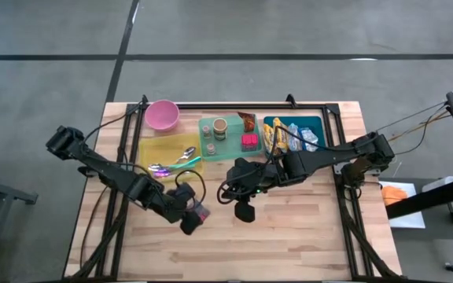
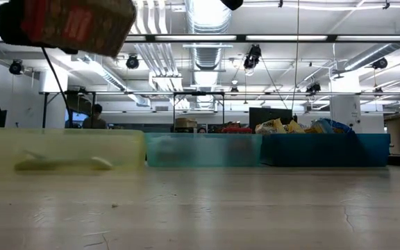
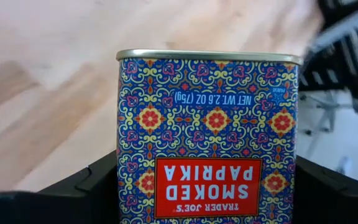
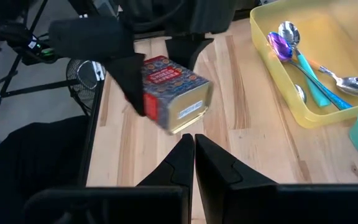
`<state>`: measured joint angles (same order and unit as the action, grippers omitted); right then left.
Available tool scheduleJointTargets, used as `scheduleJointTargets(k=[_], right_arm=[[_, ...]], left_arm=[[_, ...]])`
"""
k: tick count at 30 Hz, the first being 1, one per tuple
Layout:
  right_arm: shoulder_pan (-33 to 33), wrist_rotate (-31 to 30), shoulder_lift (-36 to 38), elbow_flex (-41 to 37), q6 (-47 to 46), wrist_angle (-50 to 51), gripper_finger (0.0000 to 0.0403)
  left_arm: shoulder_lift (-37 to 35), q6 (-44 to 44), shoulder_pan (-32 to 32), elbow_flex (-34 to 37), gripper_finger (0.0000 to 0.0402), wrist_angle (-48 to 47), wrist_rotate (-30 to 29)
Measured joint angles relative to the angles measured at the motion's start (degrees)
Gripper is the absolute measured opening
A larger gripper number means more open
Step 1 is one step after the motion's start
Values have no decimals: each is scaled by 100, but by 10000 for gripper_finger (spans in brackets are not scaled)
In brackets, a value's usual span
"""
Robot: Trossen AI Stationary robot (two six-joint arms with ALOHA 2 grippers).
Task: Pick & Place Food Item
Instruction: Put the red seasoning can into the green bin
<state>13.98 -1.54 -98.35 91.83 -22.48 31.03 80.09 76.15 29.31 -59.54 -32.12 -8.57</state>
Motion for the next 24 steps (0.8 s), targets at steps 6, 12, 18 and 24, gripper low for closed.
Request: scheduleJointTargets(k=[6, 12, 18, 24], right_arm=[[0, 0, 0, 0, 0, 0, 13], [0, 0, 0, 0, 0, -2, 13], [0, 2, 0, -2, 53, -101, 13], [22, 113, -1, -2, 17, -261, 13]], left_arm=[[-13, -358, -97, -22, 313, 453, 218], [-50, -439, -155, -158, 313, 446, 257], [-215, -439, -313, -156, 313, 391, 395], [-336, -438, -361, -156, 313, 245, 432]])
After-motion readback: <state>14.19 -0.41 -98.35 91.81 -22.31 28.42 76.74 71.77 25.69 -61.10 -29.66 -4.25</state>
